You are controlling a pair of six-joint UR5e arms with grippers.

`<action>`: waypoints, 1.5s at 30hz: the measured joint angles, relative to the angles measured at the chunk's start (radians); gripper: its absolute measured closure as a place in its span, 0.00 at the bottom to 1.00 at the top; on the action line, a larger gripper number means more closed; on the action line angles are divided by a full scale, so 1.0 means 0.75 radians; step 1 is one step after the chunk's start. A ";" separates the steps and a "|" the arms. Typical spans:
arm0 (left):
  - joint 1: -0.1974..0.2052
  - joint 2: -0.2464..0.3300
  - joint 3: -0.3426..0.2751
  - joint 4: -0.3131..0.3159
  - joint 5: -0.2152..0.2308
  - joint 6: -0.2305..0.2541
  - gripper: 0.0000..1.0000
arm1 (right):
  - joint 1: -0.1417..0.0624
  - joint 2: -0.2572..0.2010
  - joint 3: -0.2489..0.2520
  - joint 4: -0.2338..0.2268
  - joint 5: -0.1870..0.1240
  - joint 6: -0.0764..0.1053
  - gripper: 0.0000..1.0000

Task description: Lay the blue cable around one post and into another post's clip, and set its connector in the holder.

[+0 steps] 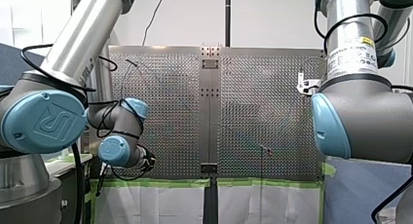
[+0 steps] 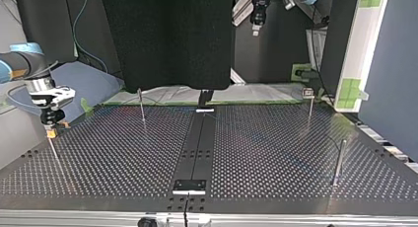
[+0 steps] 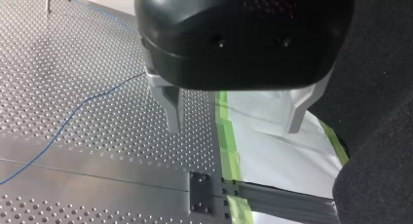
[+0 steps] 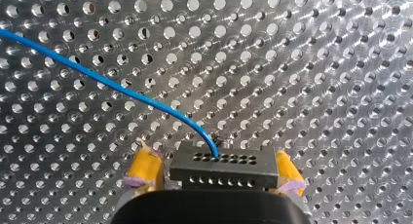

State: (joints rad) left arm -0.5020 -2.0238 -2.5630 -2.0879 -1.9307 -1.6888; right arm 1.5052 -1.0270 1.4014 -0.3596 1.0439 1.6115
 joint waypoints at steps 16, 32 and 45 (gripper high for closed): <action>0.000 0.000 0.014 -0.011 0.000 -0.007 0.00 | 0.000 0.000 0.000 0.000 0.000 0.000 0.01; -0.021 0.000 0.173 -0.028 -0.023 -0.114 0.00 | 0.000 0.000 0.000 0.000 0.000 0.000 0.01; -0.025 0.000 0.202 -0.031 -0.040 -0.119 0.00 | 0.000 0.000 0.000 0.000 0.000 0.000 0.01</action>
State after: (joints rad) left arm -0.5203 -2.0238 -2.4113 -2.1109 -1.9608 -1.7778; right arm 1.5052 -1.0270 1.4014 -0.3596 1.0439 1.6115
